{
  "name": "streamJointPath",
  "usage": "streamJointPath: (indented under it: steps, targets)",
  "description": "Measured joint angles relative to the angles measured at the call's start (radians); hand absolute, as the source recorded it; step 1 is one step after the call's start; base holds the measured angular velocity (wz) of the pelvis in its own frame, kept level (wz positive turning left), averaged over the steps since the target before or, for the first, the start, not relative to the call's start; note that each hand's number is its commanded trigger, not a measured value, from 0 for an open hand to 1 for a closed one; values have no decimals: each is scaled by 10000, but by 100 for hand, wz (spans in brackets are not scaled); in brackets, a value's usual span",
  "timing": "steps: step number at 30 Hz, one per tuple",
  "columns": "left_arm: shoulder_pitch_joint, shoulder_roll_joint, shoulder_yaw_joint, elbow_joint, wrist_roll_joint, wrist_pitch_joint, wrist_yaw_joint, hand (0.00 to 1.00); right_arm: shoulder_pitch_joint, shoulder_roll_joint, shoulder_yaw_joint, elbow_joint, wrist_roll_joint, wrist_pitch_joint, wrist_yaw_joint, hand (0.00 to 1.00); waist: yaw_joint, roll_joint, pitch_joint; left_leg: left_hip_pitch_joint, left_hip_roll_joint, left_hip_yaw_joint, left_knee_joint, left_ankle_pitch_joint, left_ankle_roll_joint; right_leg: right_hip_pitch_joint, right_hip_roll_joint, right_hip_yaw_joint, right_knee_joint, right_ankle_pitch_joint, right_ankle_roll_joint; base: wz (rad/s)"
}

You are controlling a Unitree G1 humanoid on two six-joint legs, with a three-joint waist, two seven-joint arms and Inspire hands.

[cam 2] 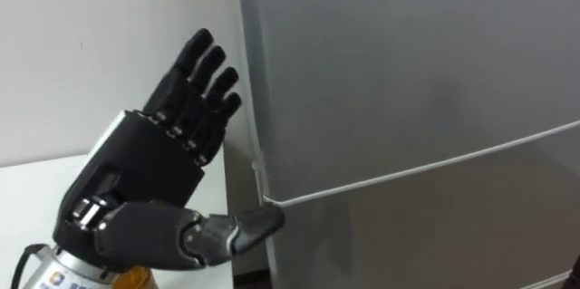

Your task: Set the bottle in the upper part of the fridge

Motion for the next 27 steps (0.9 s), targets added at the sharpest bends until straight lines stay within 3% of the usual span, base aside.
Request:
streamJointPath:
  steps: [6, 19, 20, 21, 22, 23, 24, 27]
  targets:
    - [0, -21, -494, -3, -8, 61, -352, 0, -28, -64, 205, -78, 0, 79, -6, 0, -22, -28, 9, -8, 2, 58, 13, 0, 0, -42, -12, -10, -12, -1, -4, 0]
    - [-32, -104, -1129, 3, 54, 52, -366, 0, -61, -99, 612, -111, 33, 74, -94, 0, -43, -72, -71, -13, 6, 135, 18, 0, 0, -28, -24, -54, -22, -3, -5, 1]
    - [-45, -106, -1146, 20, 54, 51, -366, 21, -62, -99, 624, -111, 32, 73, -96, 0, -44, -71, -71, -11, 6, 134, 17, 0, 0, -15, -23, -55, -22, -3, -5, 0]
    - [-77, -104, -1176, 59, 56, 50, -364, 55, -61, -100, 642, -110, 33, 70, -100, 0, -45, -63, -76, -6, 5, 135, 17, 0, 0, 36, -23, -59, -19, -1, -5, 3]
    - [-122, -105, -1192, 112, 56, 47, -363, 62, -65, -107, 685, -111, 34, 66, -102, 0, -45, -64, -75, -5, 5, 135, 16, 0, 0, 44, -23, -61, -16, 1, -6, 4]
    - [-148, -105, -1196, 141, 56, 47, -361, 86, -70, -110, 697, -111, 34, 66, -102, 0, -44, -64, -74, -5, 5, 135, 16, 0, 0, 47, -23, -61, -13, 2, -7, 5]
    - [-188, -106, -1194, 207, 56, 44, -342, 100, -75, -113, 719, -111, 34, 66, -104, 0, -45, -58, -75, -6, 5, 135, 16, 0, 0, 56, -22, -62, -11, 3, -7, 5]
    - [-202, -173, -1089, 351, 48, -13, -136, 100, -80, -126, 770, -111, 36, 66, -105, 0, -39, -42, -61, -7, 4, 135, 18, 0, 1, 59, -24, -63, -9, 5, -7, 8]
